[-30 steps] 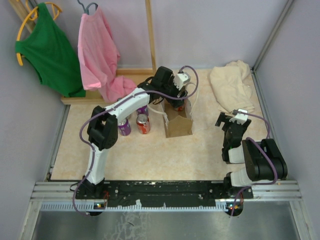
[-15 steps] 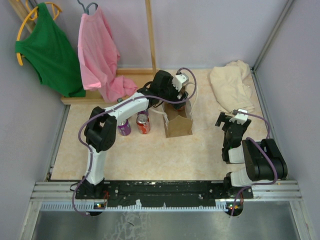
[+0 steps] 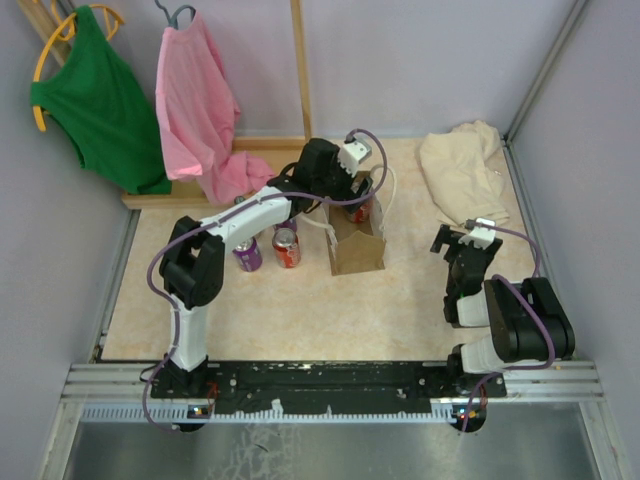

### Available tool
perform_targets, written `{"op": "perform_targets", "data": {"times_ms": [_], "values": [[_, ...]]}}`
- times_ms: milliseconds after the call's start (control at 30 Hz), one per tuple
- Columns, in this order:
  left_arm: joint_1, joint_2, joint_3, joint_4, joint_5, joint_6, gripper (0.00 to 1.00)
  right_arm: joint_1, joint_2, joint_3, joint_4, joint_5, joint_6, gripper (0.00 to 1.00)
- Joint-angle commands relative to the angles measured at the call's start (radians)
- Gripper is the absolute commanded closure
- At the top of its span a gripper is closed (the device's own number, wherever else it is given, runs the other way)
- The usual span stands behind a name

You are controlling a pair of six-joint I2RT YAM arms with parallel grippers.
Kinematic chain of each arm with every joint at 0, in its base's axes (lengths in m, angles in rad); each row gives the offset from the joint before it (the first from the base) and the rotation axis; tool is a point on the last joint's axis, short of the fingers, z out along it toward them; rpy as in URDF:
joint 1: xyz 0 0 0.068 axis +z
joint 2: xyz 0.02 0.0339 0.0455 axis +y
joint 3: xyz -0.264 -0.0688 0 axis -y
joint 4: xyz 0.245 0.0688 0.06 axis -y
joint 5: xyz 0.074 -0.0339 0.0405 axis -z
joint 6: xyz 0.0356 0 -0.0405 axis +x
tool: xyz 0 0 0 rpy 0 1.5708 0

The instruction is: Take the beverage out of the canvas bag

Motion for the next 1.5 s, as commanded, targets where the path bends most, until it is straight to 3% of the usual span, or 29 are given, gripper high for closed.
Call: {"op": "perform_targets", "data": {"times_ms": [0,733,867,1000,1133,1267,1467], "values": [[0.002,0.025,0.022,0.021,-0.002,-0.015,0.00,0.005,0.000,0.024,0.042,0.012,0.001,0.01],[0.002,0.177,0.092,-0.030,-0.017,-0.032,0.00,0.006,0.001,0.025,0.042,0.012,0.001,0.01],[0.002,0.209,0.112,-0.058,-0.020,-0.030,0.06,0.006,0.001,0.025,0.043,0.011,0.001,0.01],[0.002,0.212,0.102,-0.068,-0.022,-0.031,0.22,0.005,0.001,0.025,0.041,0.012,0.001,0.01],[0.002,0.191,0.084,-0.057,-0.028,-0.035,0.66,0.006,0.001,0.025,0.042,0.012,0.000,0.01],[0.002,0.169,0.079,-0.039,-0.025,-0.038,0.97,0.006,0.001,0.025,0.042,0.012,0.001,0.01],[0.000,0.091,0.093,-0.030,-0.003,-0.039,1.00,0.005,0.001,0.025,0.043,0.012,0.001,0.01]]}}
